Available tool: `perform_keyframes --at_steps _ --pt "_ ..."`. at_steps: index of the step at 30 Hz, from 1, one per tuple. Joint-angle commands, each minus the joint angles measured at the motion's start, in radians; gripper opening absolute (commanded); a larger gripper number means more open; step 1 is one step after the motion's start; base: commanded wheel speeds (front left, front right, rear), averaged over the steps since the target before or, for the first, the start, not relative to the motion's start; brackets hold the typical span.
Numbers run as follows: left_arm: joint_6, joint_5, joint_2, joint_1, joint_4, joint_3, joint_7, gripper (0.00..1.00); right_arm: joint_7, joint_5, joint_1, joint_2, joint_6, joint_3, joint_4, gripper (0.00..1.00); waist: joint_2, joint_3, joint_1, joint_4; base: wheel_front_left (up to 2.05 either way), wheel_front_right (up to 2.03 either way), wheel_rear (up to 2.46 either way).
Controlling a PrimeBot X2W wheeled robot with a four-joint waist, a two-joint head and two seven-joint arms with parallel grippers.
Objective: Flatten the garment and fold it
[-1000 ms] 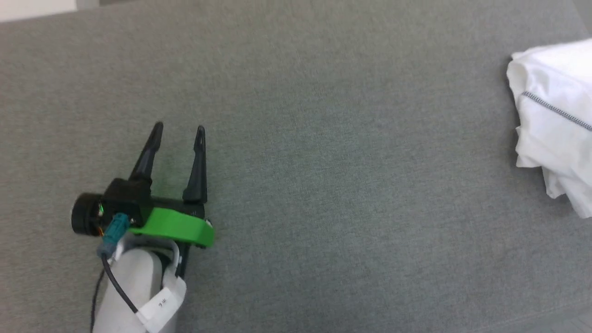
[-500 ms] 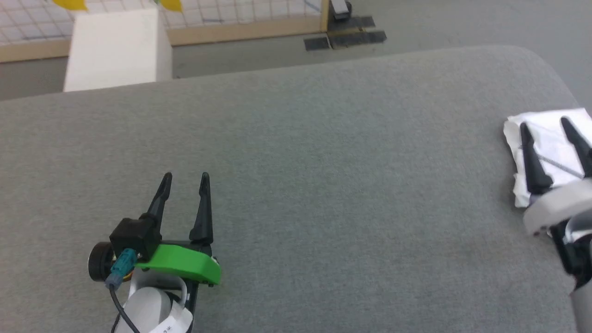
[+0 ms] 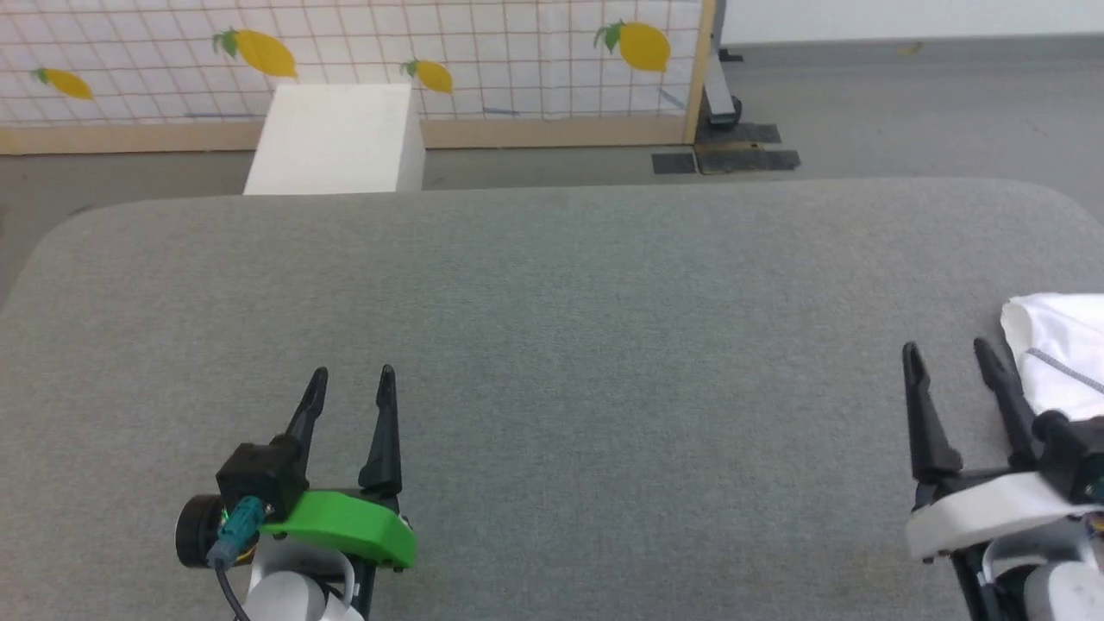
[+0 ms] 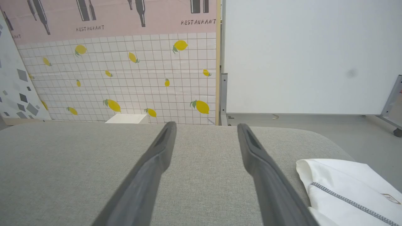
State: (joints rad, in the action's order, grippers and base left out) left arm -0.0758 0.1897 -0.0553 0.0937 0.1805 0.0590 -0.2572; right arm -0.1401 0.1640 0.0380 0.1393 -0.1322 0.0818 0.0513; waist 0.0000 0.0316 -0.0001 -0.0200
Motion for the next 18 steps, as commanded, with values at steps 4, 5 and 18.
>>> perform_keyframes --at_steps 4,5,18 --pt "0.014 0.021 0.005 -0.026 0.006 0.002 -0.004 1.00 -0.017 -0.036 -0.047 -0.034 0.002 -0.009 -0.009 1.00 0.0000 -0.024 0.0001 0.030 0.00 0.00 0.00" --pt "0.016 0.025 0.005 -0.029 0.006 0.002 -0.004 1.00 -0.017 -0.043 -0.054 -0.041 0.002 -0.011 -0.012 1.00 0.0000 -0.025 0.0001 0.032 0.00 0.00 0.00" --pt "0.035 0.043 0.005 -0.056 0.006 0.005 -0.005 1.00 -0.016 -0.075 -0.077 -0.075 0.002 -0.019 -0.020 1.00 0.0000 -0.024 0.0001 0.044 0.00 0.00 0.00"
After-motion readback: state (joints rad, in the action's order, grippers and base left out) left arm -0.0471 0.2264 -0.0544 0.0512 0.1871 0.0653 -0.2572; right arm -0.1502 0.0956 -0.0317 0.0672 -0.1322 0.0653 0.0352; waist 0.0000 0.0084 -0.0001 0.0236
